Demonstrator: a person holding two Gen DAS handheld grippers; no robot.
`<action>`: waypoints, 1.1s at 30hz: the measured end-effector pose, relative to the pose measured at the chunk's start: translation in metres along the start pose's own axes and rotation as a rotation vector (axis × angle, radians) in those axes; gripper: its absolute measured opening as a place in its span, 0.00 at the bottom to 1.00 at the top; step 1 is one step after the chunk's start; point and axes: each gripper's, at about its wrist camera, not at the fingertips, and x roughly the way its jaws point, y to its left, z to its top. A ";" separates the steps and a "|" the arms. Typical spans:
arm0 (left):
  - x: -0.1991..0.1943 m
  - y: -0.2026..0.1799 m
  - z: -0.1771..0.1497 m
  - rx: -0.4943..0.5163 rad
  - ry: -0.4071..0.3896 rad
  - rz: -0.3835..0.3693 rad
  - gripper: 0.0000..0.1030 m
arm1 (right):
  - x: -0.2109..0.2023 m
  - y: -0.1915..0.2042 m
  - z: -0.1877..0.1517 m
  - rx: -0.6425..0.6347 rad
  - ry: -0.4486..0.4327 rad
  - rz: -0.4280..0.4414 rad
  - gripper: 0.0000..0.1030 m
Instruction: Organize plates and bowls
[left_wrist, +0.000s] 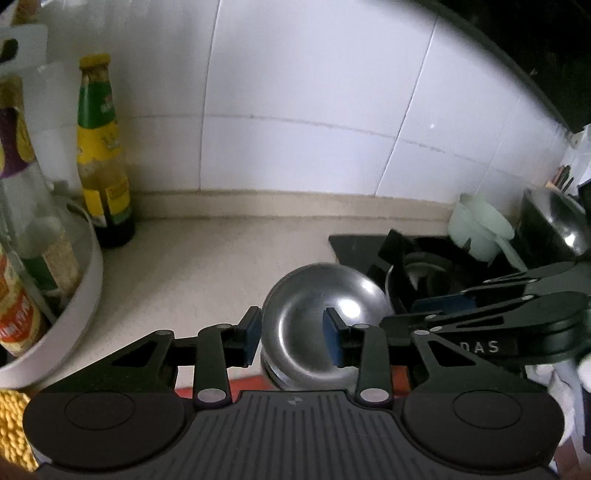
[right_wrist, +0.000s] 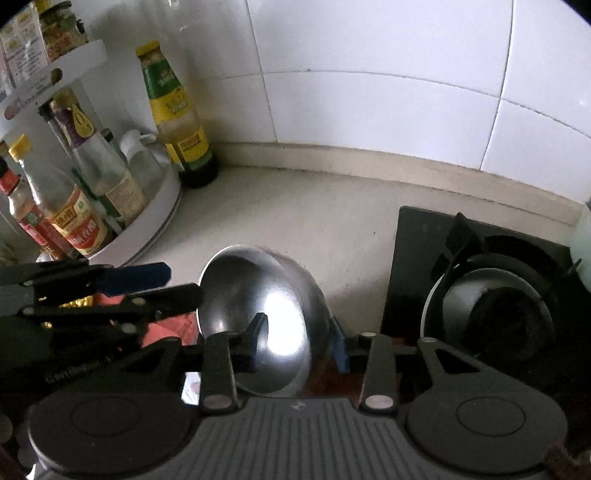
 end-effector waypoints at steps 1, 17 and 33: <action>-0.004 0.001 -0.002 0.016 -0.017 -0.003 0.51 | -0.001 0.000 0.000 0.001 -0.004 -0.008 0.33; 0.073 0.031 -0.007 0.071 0.101 -0.038 0.66 | 0.047 -0.011 0.006 0.021 0.014 0.045 0.35; 0.115 0.089 0.068 -0.192 0.122 -0.197 0.77 | 0.064 -0.093 0.000 0.336 0.111 0.216 0.42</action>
